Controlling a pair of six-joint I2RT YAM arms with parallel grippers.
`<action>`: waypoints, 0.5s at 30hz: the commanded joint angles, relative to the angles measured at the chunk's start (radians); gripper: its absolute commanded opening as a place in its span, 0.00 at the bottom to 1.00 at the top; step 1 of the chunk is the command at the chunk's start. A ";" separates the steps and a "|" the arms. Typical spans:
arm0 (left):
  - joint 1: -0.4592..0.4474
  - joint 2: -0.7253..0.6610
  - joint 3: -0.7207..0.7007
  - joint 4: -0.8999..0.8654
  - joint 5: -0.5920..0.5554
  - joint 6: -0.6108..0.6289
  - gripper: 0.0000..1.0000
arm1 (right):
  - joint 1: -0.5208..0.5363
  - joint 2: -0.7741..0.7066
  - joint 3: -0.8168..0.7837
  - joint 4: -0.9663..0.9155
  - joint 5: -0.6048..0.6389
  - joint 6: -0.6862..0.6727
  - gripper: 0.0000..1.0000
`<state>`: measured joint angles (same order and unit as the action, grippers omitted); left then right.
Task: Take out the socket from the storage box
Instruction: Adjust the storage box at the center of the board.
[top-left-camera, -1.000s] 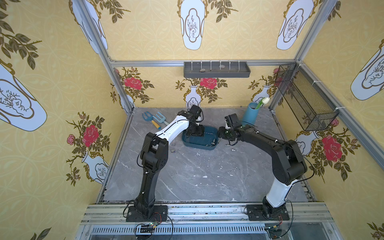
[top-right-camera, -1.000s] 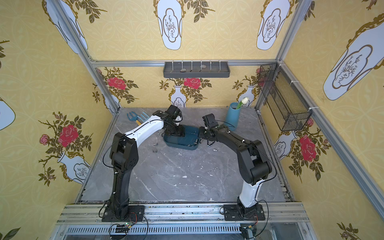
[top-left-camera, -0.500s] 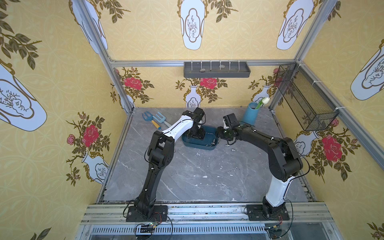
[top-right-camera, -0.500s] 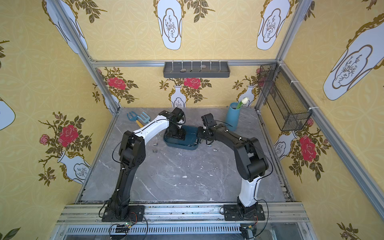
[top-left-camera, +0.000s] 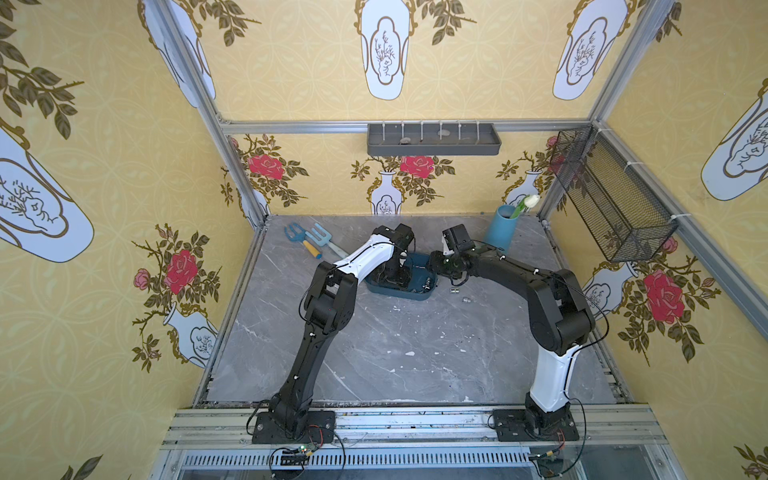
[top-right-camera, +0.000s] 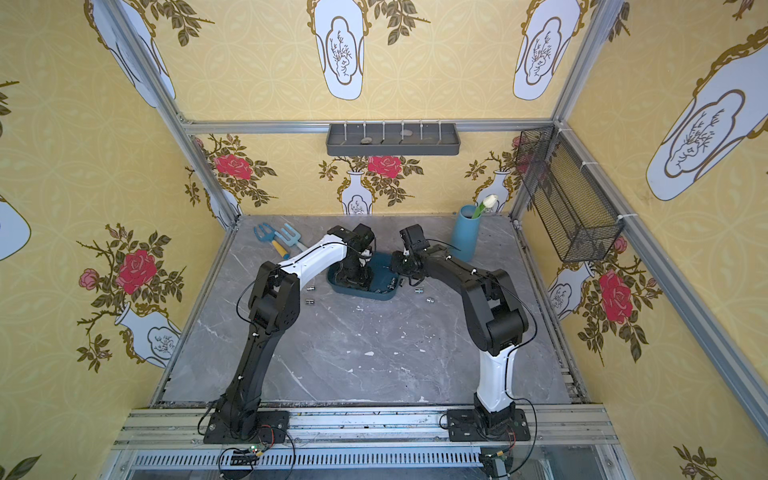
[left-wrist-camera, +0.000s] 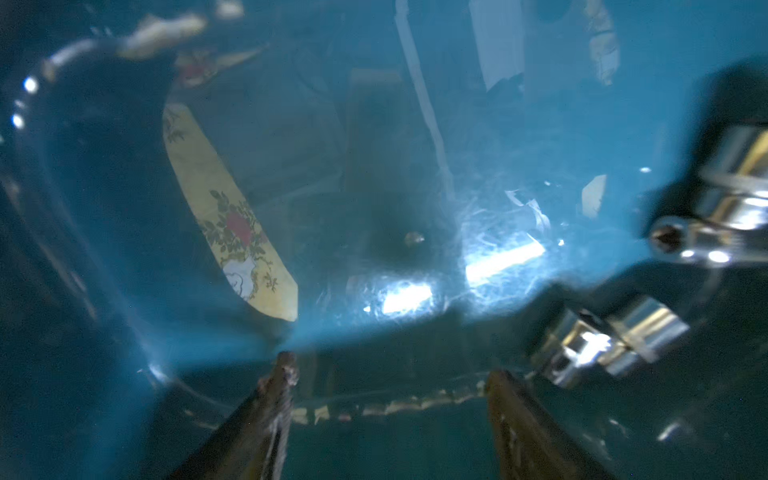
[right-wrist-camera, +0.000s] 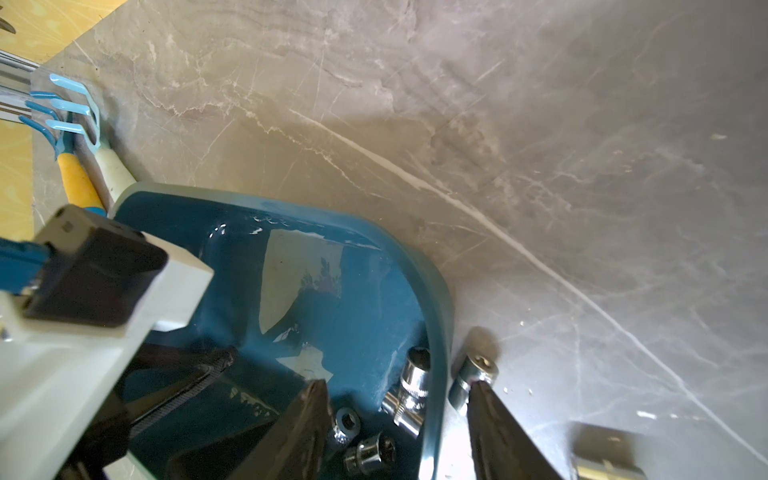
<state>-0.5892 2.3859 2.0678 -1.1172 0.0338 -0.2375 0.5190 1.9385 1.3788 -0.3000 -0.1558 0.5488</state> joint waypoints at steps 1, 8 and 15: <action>0.000 0.000 -0.017 -0.014 -0.008 -0.011 0.77 | 0.008 0.015 0.015 0.001 -0.018 -0.006 0.59; 0.003 -0.096 -0.098 0.070 -0.011 -0.042 0.76 | 0.025 0.040 0.023 -0.032 -0.019 -0.004 0.51; 0.011 -0.182 -0.174 0.140 -0.011 -0.066 0.75 | 0.029 0.053 0.041 -0.084 -0.020 0.007 0.21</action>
<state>-0.5827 2.2181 1.9148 -1.0157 0.0265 -0.2890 0.5442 1.9869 1.4021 -0.3534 -0.1703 0.5499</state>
